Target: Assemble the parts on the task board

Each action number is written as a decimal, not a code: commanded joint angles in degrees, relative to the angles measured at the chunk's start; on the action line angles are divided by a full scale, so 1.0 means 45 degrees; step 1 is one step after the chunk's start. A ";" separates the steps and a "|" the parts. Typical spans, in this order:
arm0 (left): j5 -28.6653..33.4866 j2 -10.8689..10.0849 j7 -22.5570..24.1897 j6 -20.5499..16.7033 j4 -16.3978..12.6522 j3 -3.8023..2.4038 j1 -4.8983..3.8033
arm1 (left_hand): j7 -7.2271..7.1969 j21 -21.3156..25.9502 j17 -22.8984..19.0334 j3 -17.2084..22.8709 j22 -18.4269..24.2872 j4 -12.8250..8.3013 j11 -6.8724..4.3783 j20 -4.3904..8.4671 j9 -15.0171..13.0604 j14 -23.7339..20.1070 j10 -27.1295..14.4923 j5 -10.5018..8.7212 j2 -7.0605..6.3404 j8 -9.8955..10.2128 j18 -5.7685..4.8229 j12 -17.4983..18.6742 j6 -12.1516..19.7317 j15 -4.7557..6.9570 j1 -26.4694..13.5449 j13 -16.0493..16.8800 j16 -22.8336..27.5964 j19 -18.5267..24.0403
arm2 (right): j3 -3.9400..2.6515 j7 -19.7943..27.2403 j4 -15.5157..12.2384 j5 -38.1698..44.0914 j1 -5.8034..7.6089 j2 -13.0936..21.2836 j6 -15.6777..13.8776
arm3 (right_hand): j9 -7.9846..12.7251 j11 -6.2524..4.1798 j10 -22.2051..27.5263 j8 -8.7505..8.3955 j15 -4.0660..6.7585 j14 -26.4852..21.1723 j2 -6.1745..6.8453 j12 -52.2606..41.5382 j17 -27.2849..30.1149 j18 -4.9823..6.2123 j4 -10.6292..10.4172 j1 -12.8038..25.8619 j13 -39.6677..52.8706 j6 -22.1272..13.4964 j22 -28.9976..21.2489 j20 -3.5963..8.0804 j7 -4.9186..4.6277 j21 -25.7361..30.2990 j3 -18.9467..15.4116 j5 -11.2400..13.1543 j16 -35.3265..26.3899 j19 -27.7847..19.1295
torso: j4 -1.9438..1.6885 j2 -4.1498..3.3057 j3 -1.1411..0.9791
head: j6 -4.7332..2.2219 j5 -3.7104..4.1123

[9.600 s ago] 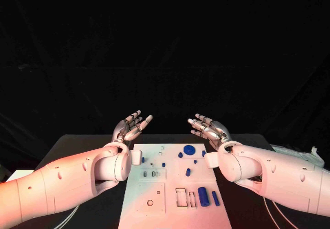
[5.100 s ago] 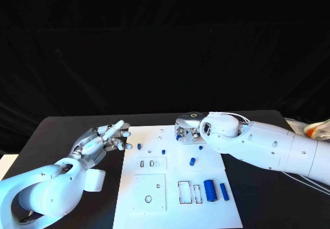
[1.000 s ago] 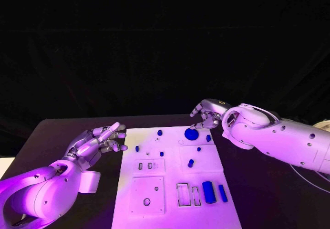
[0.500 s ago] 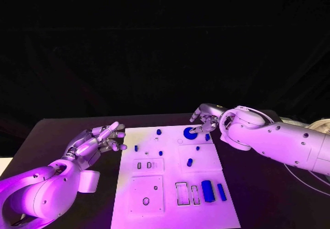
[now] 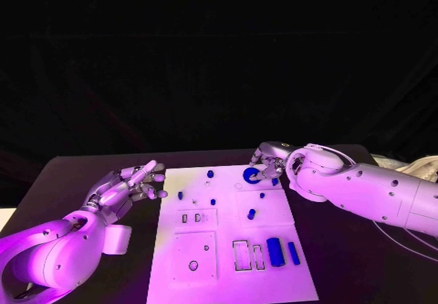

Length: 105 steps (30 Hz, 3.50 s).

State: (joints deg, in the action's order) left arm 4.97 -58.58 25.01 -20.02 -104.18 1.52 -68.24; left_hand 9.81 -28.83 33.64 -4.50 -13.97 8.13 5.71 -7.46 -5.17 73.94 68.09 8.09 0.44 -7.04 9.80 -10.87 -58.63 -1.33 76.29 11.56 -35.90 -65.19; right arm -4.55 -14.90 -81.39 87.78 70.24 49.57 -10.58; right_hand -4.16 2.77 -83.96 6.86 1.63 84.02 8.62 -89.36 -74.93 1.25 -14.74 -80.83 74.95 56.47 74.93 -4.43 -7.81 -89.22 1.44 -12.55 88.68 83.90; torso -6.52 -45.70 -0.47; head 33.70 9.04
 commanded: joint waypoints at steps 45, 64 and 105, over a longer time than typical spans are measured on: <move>0.0011 0.0019 0.0002 0.0233 0.0059 -0.0010 -0.0013 | -0.0001 -0.0089 0.0028 -0.0004 -0.0022 -0.0106 -0.0030 -0.0002 -0.0020 -0.0106 -0.0089 0.0050 0.0077 0.0079 0.0114 -0.0024 0.0052 -0.0005 0.0093 0.0018 -0.0104 0.0079 | 0.0027 -0.0011 0.0289 0.1507 -0.0206 -0.0240 0.0155 | -0.0193 -0.0363 -0.1343 0.0518 0.0241 0.1306 -0.1240 -0.0142 -0.3242 -0.0277 0.0926 -0.0782 0.3345 0.1694 0.3350 0.0156 0.0470 -0.0173 0.1691 0.0628 0.0252 0.1356 | -0.0014 0.0004 -0.0003 | 0.0120 -0.0049; 0.0011 0.0045 -0.0039 0.0245 0.0138 -0.0010 -0.0013 | 0.0003 -0.0110 0.0049 -0.0003 -0.0036 -0.0139 -0.0027 -0.0005 -0.0022 -0.0131 -0.0111 0.0049 0.0095 0.0081 0.0115 -0.0026 0.0067 -0.0008 0.0133 0.0025 -0.0125 0.0101 | 0.0015 -0.0151 -0.1028 0.2620 -0.0232 -0.0346 -0.1332 | -0.0186 -0.0424 -0.1343 0.0229 0.0320 0.1325 -0.1118 -0.0142 -0.3337 -0.0277 0.0861 0.0242 0.3345 0.1881 0.3350 0.0287 0.0522 -0.0173 0.2206 0.1099 0.0288 0.1356 | -0.0029 0.0010 -0.0004 | 0.0108 -0.0106; 0.0011 0.0193 -0.0083 0.0327 0.0235 -0.0010 -0.0013 | 0.0008 -0.0123 0.0061 -0.0005 -0.0044 -0.0152 -0.0023 -0.0007 -0.0023 -0.0147 -0.0124 0.0030 0.0107 0.0082 0.0115 -0.0027 0.0076 -0.0011 0.0148 0.0030 -0.0137 0.0115 | 0.0556 -0.0240 0.0393 0.3065 -0.0368 -0.3165 -0.0666 | -0.0066 -0.0253 -0.1343 -0.0272 0.0180 0.1278 -0.0783 -0.0142 -0.3116 -0.0277 0.0840 0.0857 0.3345 0.1444 0.3350 0.0196 0.0298 -0.0173 0.2222 0.1296 0.0202 0.1356 | -0.0021 0.0004 0.0000 | 0.0230 -0.0277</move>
State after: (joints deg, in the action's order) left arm 4.98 -57.83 24.41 -19.83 -103.07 1.52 -68.24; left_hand 9.80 -29.06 33.86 -4.51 -14.11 7.82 5.51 -7.46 -5.21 73.53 67.88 8.10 0.75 -7.04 9.80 -10.87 -58.63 -1.33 76.59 11.60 -36.19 -65.19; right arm -2.18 -15.67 -79.63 100.83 68.79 35.44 -15.15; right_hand -3.21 1.23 -84.03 5.91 2.67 84.02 5.09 -89.80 -74.91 0.39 -10.93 -77.37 74.94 62.87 74.91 -3.39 -6.88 -89.64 11.79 -6.98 89.65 83.90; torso -6.61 -45.70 -0.47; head 34.71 7.81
